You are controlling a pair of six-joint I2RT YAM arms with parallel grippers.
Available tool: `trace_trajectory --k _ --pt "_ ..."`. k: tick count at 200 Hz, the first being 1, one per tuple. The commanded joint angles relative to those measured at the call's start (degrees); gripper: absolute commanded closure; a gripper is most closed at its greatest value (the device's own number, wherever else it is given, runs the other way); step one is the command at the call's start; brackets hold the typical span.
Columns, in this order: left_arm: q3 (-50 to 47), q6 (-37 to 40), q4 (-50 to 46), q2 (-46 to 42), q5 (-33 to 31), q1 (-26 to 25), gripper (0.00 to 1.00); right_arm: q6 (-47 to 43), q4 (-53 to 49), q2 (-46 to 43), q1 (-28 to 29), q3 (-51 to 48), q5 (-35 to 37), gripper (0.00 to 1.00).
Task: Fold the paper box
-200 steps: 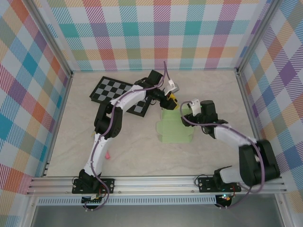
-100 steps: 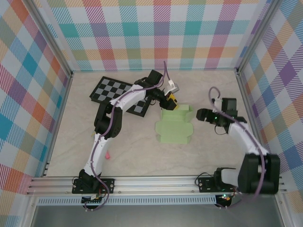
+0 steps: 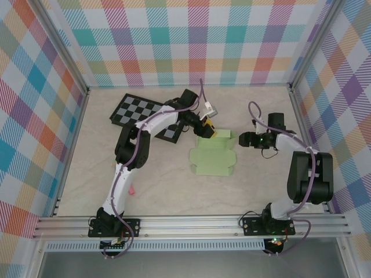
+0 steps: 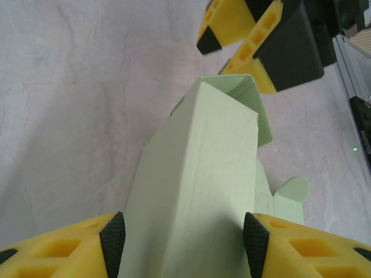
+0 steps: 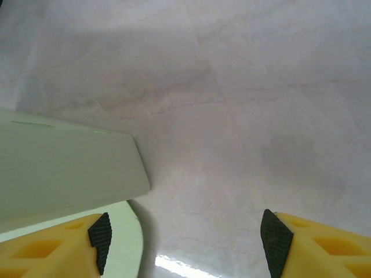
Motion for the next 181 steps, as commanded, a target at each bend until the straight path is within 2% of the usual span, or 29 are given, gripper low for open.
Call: trace_trajectory --k 1,9,28,36,55,85,119,151,169,181 --pt "-2.7 -0.3 -1.0 -5.0 -0.3 1.1 0.43 -22.3 -1.6 -1.0 1.4 5.2 -0.5 0.28" --pt "-3.6 -0.3 -0.7 -5.7 -0.2 1.2 0.43 -29.2 -1.9 -1.2 1.6 5.6 -0.1 0.28" --pt "-6.1 -1.9 1.5 -7.1 -0.3 1.6 0.43 -49.6 -1.1 -0.9 1.5 1.8 -5.5 0.3" --pt "-7.0 -3.0 2.7 -7.3 -0.3 1.8 0.43 -52.7 1.8 -0.5 1.4 0.3 -6.5 0.31" --pt "-7.8 -5.0 3.6 -7.5 -1.1 2.0 0.44 -53.8 5.9 0.4 1.6 -0.9 -12.7 0.32" --pt "-10.6 -6.5 4.8 -9.2 -1.4 2.7 0.44 -54.5 11.2 1.1 4.3 -2.7 -13.8 0.34" --pt "-12.4 -8.6 7.0 -10.4 -1.2 2.9 0.44 -53.5 20.8 2.6 8.7 -5.4 -7.3 0.38" --pt "-12.8 -10.6 8.2 -10.8 -1.0 3.0 0.44 -52.4 25.6 4.8 11.8 -6.5 -4.1 0.4" --pt "-13.0 -11.1 8.3 -11.2 -1.2 3.0 0.44 -50.6 27.0 5.5 13.7 -6.3 -3.6 0.48" --pt "-13.3 -11.5 8.2 -11.4 -1.2 3.1 0.45 -49.4 27.6 6.6 15.6 -5.4 -0.5 0.48"
